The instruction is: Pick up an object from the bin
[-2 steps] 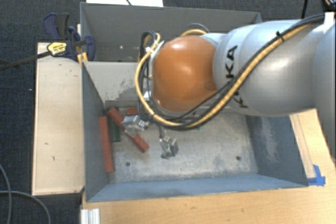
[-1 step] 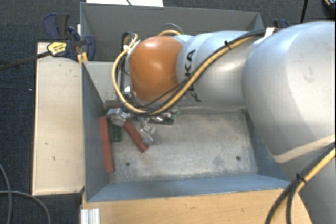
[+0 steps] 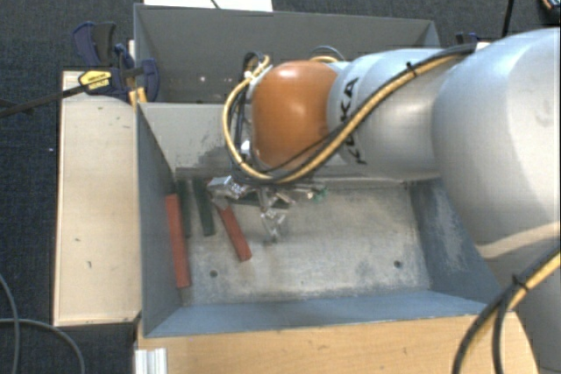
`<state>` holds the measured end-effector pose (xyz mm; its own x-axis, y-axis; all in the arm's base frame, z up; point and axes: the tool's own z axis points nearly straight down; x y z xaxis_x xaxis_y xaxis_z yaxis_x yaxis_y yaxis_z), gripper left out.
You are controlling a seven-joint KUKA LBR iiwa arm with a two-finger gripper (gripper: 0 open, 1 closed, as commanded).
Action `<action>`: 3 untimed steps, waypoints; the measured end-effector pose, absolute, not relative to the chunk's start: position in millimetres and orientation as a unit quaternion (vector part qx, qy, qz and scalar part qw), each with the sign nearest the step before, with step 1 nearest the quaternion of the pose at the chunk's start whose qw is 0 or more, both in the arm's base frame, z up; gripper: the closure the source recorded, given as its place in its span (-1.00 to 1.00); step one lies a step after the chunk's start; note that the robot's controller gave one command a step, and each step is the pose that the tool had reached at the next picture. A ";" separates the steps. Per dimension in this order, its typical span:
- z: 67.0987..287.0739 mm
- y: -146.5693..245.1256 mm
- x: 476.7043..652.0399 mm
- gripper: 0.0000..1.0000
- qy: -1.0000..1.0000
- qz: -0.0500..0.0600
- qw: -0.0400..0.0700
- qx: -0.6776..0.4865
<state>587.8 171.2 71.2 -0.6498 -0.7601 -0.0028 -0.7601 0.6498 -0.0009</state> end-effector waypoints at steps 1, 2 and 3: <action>70.9 186.0 579.2 -1.00 0.857 0.000 0.000 -0.515; 70.9 187.2 588.8 -1.00 0.786 0.000 0.002 -0.618; 70.7 189.2 587.3 1.00 0.787 0.002 0.001 -0.617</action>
Offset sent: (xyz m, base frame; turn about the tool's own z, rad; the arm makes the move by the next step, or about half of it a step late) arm -0.0090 0.0141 -0.0012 -0.2198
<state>587.3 189.2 70.7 -0.2390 -0.9710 -0.0052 -0.9710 0.2390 0.0020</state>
